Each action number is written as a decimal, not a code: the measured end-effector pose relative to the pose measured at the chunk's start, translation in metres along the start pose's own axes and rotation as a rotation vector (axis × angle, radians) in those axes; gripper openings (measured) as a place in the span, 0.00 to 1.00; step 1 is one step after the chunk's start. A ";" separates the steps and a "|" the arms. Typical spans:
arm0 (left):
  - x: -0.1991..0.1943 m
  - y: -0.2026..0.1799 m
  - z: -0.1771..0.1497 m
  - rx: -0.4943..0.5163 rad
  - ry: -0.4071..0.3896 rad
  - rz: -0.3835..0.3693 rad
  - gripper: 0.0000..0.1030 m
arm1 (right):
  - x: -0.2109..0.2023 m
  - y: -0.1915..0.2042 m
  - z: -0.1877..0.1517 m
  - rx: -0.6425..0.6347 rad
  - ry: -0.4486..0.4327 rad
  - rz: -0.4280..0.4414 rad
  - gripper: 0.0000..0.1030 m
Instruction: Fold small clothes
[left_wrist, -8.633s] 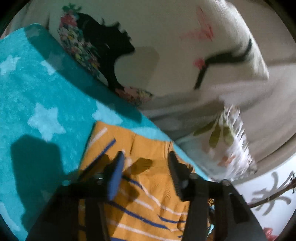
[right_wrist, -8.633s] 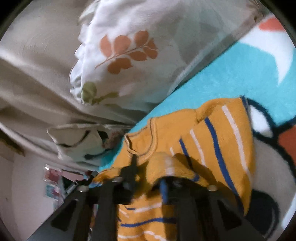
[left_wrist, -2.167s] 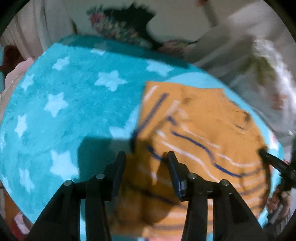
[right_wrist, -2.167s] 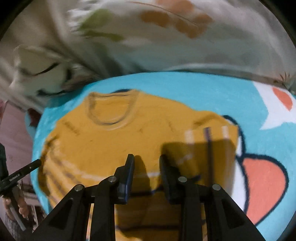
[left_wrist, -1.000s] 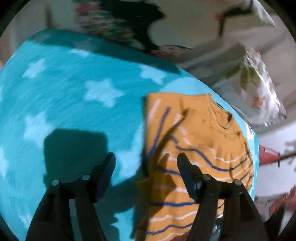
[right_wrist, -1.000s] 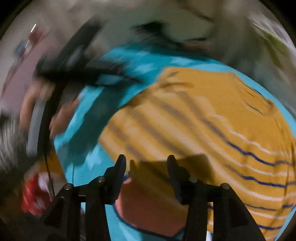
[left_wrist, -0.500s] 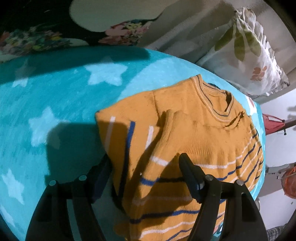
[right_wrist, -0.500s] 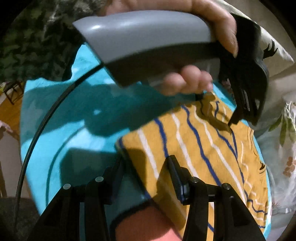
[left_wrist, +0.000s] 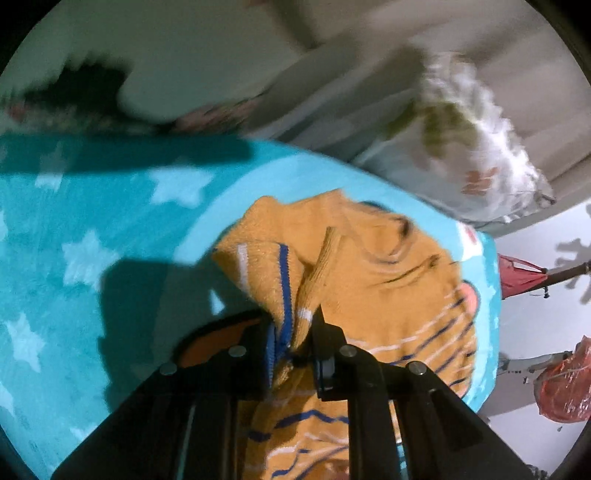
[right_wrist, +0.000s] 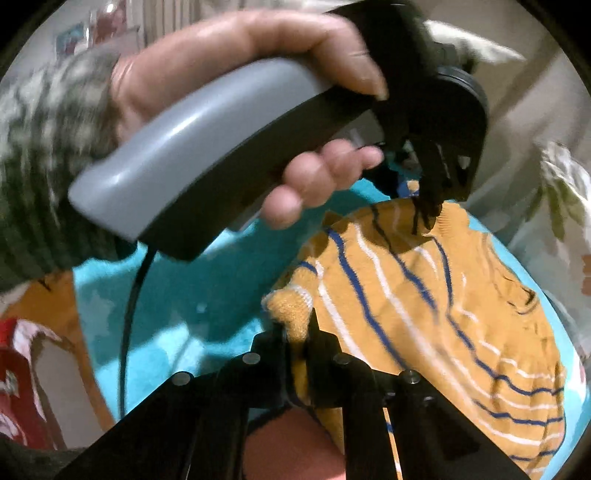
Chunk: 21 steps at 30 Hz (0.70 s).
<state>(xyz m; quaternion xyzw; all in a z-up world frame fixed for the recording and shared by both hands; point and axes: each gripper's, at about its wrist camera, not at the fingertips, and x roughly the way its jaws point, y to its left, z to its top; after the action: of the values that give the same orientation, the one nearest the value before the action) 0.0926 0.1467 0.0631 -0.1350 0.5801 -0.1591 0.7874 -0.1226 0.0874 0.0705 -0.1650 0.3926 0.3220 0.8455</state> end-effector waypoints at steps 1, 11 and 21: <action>-0.004 -0.016 0.002 0.017 -0.011 -0.006 0.15 | -0.004 -0.015 0.003 0.015 -0.015 0.002 0.08; 0.043 -0.193 0.017 0.176 -0.009 -0.113 0.00 | -0.114 -0.152 -0.069 0.295 -0.107 -0.134 0.08; 0.096 -0.280 -0.006 0.255 0.049 -0.126 0.00 | -0.104 -0.250 -0.177 0.666 0.061 -0.024 0.09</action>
<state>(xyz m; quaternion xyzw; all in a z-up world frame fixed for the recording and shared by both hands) 0.0874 -0.1482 0.0890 -0.0661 0.5645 -0.2837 0.7723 -0.1032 -0.2348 0.0448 0.1064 0.4994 0.1610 0.8446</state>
